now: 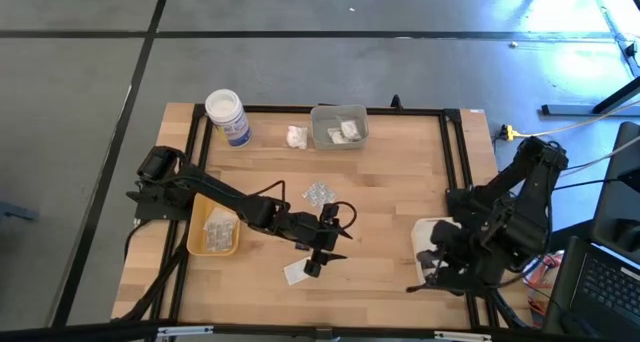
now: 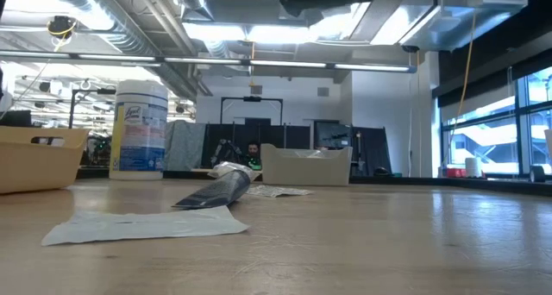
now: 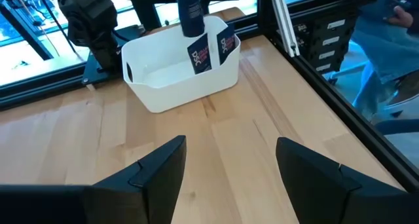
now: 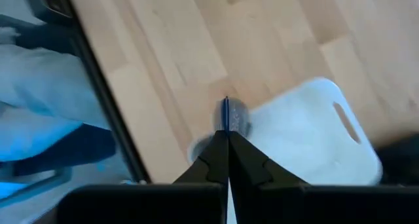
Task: Pick & Place Travel size toiletries
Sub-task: Put the blue shaving cream into the white bin
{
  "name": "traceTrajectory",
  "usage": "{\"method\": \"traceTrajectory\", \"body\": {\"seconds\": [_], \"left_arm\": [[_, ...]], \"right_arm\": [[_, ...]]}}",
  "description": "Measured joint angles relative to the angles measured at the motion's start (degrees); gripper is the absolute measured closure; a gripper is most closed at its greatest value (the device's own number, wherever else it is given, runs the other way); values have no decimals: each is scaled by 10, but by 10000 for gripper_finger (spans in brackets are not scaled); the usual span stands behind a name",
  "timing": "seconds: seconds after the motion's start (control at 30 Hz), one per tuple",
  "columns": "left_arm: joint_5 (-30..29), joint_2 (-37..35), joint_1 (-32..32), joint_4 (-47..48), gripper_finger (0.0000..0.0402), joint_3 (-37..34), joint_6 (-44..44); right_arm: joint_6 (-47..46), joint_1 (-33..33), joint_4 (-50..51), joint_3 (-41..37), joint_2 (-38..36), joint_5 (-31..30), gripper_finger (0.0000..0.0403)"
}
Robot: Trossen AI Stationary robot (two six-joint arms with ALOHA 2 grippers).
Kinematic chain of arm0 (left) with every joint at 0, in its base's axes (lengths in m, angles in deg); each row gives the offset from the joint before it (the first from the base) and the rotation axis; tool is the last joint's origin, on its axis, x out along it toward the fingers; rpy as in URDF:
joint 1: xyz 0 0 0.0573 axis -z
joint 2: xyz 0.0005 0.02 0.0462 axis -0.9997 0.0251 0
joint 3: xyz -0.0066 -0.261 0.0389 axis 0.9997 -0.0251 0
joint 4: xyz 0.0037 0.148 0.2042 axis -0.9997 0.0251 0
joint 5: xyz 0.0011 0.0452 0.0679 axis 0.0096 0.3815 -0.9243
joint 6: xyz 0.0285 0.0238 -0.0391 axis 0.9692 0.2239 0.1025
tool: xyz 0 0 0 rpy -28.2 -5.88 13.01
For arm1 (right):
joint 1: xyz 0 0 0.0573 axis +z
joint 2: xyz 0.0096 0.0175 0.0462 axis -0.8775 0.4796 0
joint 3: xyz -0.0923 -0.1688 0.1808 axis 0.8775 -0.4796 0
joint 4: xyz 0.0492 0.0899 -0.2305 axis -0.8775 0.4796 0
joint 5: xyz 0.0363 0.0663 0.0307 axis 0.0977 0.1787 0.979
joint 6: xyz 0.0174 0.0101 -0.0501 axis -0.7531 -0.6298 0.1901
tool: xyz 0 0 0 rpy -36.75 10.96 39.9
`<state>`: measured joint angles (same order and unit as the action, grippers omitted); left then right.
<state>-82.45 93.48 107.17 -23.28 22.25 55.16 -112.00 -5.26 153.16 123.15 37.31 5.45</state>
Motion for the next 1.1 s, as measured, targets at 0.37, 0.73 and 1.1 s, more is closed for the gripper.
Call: {"method": "traceTrajectory", "body": {"seconds": [0.37, 0.73, 1.1], "left_arm": [[-21, 0, 0, -37, 165, 0, 0], [-26, 0, 0, -44, 167, 0, 24], [-26, 0, 0, -43, 168, 0, 30]], "right_arm": [[-81, 54, 49, 0, 0, 1, 403], [-75, 9, 49, 0, 0, -12, 403], [67, -124, 49, 0, 0, 14, 403]]}}
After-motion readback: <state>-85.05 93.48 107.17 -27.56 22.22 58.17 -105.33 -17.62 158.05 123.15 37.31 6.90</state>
